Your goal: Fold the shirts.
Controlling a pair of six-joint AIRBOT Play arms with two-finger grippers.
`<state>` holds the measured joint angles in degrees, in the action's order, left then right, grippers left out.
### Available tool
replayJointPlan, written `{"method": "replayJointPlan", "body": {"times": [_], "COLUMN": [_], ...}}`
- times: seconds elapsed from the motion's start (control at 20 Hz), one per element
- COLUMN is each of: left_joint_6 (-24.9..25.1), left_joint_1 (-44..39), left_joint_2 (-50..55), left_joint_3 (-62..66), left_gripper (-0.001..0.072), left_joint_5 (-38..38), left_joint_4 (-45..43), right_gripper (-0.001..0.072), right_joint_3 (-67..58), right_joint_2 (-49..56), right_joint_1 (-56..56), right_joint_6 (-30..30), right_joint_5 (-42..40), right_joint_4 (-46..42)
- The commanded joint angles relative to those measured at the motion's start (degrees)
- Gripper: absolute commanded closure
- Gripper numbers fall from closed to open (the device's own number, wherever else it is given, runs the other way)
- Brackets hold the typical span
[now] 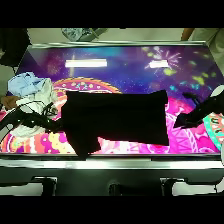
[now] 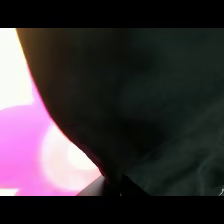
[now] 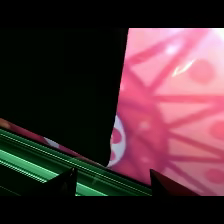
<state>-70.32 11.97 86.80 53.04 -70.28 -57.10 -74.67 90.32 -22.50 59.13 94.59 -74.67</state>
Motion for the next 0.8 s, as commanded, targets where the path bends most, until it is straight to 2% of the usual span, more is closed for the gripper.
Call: {"method": "replayJointPlan", "body": {"times": [0.0, 0.2, 0.25, 0.3, 0.55, 0.6, 0.7, 0.75], "left_joint_6": [0.1, 0.1, 0.2, 1.1, 1.6, 1.6, 2.8, 3.6], "left_joint_1": [-0.3, -0.3, -0.3, -0.3, -0.3, -0.3, -0.3, -0.2], "left_joint_2": [-0.2, -1.4, -1.5, -1.5, -1.5, -1.5, -1.5, -1.5], "left_joint_3": [-0.1, -0.1, -0.1, 0.1, 0.2, 0.2, 0.2, 0.4], "left_gripper": [0.0672, 0.0672, 0.0672, 0.0671, 0.0671, 0.0671, 0.0671, 0.0672], "left_joint_5": [1.3, 1.3, 1.4, 1.1, 0.7, 0.7, -0.3, -1.5], "left_joint_4": [-0.3, -0.3, -0.3, -0.2, -0.2, -0.2, -0.3, -0.5], "right_gripper": [0.0146, 0.0165, 0.0197, 0.0225, 0.0225, 0.0245, 0.0623, 0.0674], "right_joint_3": [8.7, 17.5, 18.9, 19.7, 20.5, 20.7, 20.5, 20.1], "right_joint_2": [-0.4, -0.4, -0.4, -0.4, -0.4, -0.4, -0.4, -0.5], "right_joint_1": [0.6, 0.6, 0.6, 0.6, 2.8, 4.1, 6.4, 6.8], "right_joint_6": [0.0, -1.0, -1.1, -1.1, -0.1, 0.0, 0.7, 0.6], "right_joint_5": [-5.0, -8.0, -9.3, -10.4, -11.9, -13.1, -15.6, -15.5], "right_joint_4": [2.4, 6.3, 6.2, 6.3, 6.8, 6.1, 5.0, 5.1]}}
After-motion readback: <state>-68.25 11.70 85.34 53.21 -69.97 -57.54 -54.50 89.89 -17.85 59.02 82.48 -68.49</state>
